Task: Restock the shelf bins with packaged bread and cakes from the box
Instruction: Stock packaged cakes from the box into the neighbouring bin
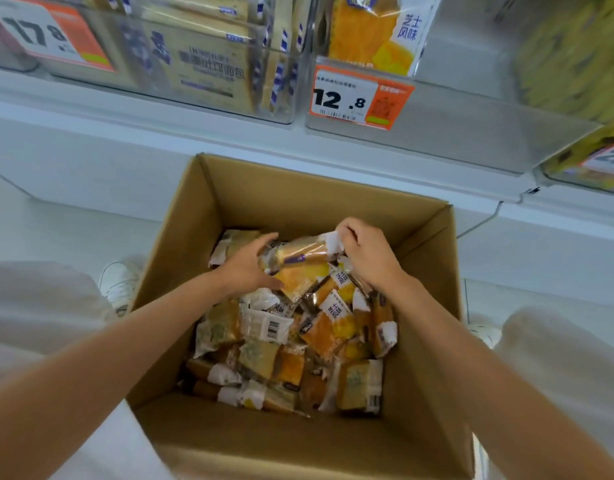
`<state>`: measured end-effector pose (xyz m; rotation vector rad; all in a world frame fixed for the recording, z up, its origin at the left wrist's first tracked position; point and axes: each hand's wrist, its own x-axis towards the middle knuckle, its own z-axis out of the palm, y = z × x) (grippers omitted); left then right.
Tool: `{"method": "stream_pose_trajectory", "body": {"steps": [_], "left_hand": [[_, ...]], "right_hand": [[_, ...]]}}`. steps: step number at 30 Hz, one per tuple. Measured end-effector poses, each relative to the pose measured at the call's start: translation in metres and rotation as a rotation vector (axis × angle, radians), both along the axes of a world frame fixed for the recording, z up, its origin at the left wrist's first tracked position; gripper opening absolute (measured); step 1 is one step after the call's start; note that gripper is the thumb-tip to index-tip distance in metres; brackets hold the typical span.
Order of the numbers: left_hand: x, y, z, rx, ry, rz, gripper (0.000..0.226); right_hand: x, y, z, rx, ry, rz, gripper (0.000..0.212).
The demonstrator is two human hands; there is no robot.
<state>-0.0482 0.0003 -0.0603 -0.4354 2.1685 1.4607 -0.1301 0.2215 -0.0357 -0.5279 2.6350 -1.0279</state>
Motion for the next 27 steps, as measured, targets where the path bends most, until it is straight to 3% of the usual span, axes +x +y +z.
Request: {"method": "stream_pose_trajectory", "body": {"steps": [2,4,8,10,14,17,19,22,24,27], "left_hand": [[-0.001,0.01,0.004,0.165,-0.054,-0.027,0.063],[0.001,0.016,0.008,0.283,-0.1,0.026,0.068],[0.008,0.013,0.014,0.438,-0.131,0.296,0.054],[0.013,-0.002,0.016,0.392,-0.111,0.411,0.052],[0.028,-0.028,0.017,0.342,-0.087,0.543,0.051],[0.037,-0.037,0.015,0.314,-0.086,0.559,0.051],[0.042,-0.039,0.013,0.3,-0.09,0.552,0.052],[0.044,-0.038,0.011,0.293,-0.094,0.573,0.053],[0.042,-0.037,0.01,0.3,-0.087,0.588,0.048],[0.035,-0.032,0.01,0.276,-0.075,0.597,0.045]], "right_hand": [[0.006,0.005,0.01,-0.103,-0.058,-0.091,0.026],[0.013,0.009,0.015,-0.252,-0.183,-0.214,0.027],[0.02,0.014,0.016,-0.564,-0.62,-0.412,0.04],[0.026,0.014,0.002,-0.475,-0.684,-0.392,0.041],[0.061,-0.006,-0.06,-0.039,-0.696,-0.084,0.04],[0.092,-0.03,-0.101,0.029,-0.862,-0.015,0.054],[0.101,-0.036,-0.121,0.112,-0.79,0.022,0.042],[0.097,-0.031,-0.132,0.094,-0.696,-0.006,0.004],[0.082,-0.021,-0.118,0.044,-0.65,-0.003,0.015],[0.053,-0.004,-0.066,-0.049,-0.491,-0.068,0.014]]}}
